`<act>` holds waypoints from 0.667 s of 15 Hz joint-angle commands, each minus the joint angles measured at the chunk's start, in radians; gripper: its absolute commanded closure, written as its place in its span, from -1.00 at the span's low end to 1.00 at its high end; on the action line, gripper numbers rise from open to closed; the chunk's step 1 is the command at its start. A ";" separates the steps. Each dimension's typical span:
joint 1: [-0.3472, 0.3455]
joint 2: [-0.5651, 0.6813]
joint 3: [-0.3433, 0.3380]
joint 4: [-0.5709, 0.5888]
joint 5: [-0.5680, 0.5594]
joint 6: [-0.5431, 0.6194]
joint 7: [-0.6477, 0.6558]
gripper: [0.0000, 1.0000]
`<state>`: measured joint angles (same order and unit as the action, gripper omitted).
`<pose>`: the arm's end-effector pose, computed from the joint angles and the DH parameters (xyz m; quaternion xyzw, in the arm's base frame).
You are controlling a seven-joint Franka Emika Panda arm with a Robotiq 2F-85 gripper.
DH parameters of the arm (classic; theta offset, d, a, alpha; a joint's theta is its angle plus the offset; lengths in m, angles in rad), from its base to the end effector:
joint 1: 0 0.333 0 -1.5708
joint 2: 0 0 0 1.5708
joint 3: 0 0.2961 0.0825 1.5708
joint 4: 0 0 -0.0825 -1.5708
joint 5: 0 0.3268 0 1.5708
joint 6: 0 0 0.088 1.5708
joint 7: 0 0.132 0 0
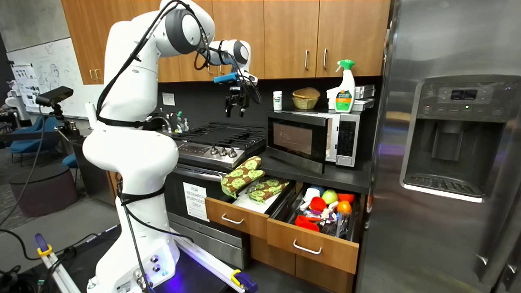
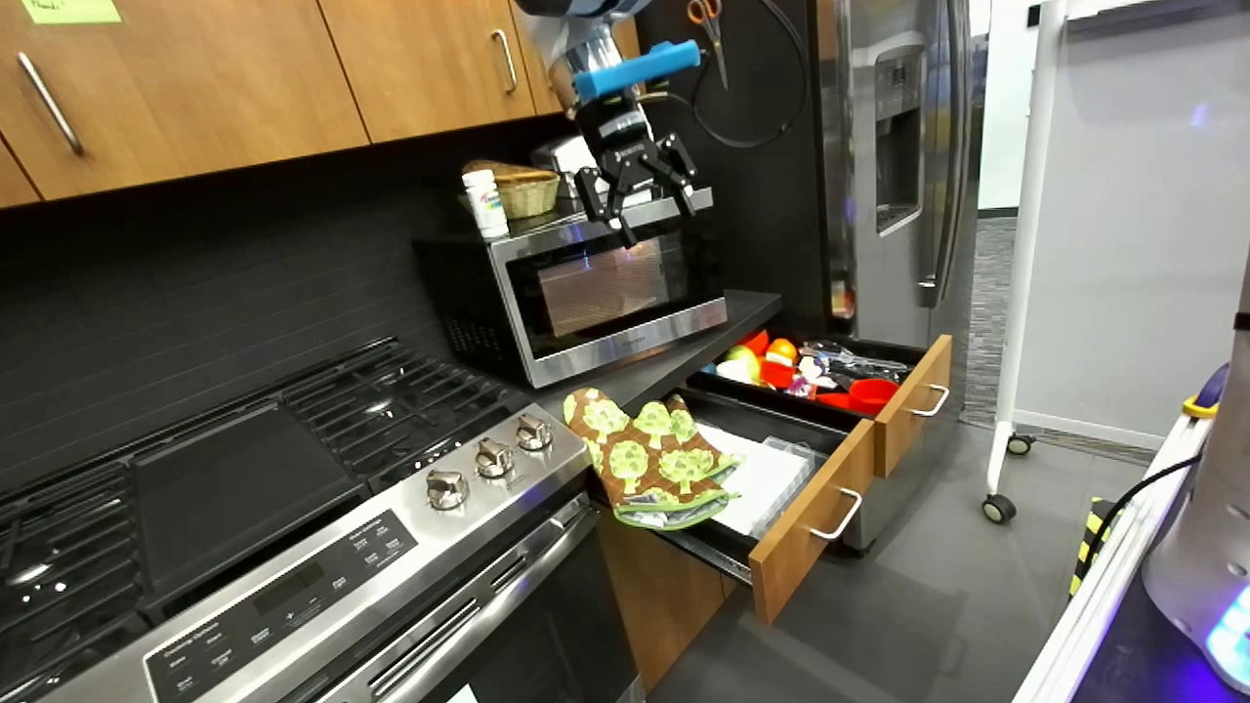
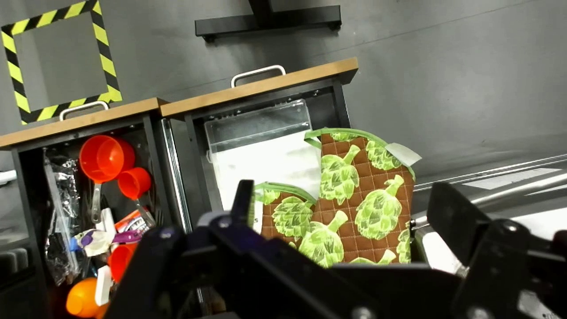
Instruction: Take the oven knits out of the drawer
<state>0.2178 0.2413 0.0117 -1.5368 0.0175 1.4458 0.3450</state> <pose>0.5135 0.1220 0.4608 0.9845 -0.0572 -0.1615 0.0371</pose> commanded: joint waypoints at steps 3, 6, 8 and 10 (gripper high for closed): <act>-0.048 -0.233 0.033 -0.357 0.039 0.148 -0.006 -1.00; -0.065 -0.330 0.038 -0.526 0.042 0.222 -0.028 -1.00; -0.077 -0.397 0.039 -0.645 0.043 0.274 -0.039 -1.00; -0.087 -0.471 0.042 -0.768 0.040 0.326 -0.056 -1.00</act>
<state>0.1660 -0.0872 0.0351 -2.1087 0.0353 1.6850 0.3240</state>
